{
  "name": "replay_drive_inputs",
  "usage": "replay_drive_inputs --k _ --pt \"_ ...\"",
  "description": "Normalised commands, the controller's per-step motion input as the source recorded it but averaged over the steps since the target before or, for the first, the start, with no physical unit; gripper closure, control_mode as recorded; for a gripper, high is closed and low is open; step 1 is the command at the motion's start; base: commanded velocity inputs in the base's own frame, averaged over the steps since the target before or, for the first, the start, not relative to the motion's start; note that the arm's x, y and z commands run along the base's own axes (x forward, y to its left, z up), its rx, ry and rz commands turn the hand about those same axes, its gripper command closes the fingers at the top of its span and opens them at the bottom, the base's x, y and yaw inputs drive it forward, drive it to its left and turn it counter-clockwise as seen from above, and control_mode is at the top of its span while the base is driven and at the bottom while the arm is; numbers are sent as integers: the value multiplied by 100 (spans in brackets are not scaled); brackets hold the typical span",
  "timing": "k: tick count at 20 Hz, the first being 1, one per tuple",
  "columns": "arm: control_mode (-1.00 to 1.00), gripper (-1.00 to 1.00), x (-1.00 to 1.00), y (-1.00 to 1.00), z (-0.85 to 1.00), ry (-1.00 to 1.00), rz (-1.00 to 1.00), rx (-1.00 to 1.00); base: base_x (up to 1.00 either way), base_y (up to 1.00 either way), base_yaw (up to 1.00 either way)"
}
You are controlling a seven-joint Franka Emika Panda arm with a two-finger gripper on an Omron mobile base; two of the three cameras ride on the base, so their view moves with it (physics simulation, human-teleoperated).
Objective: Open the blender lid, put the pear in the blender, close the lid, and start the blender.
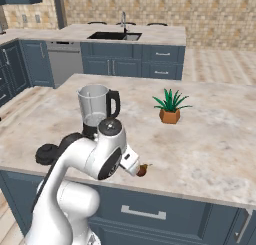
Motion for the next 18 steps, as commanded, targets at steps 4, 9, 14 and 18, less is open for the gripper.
replay_drive_inputs --k 4,9,14,18 --pt "-100 -100 9 -90 -49 1 0 0 0 0 0" --pt "-100 -100 22 -19 -32 7 0 0 0 0 0" --pt "-100 -100 44 1 -24 3 0 0 0 0 0" --pt "-100 -100 51 0 -17 4 0 0 0 0 0"
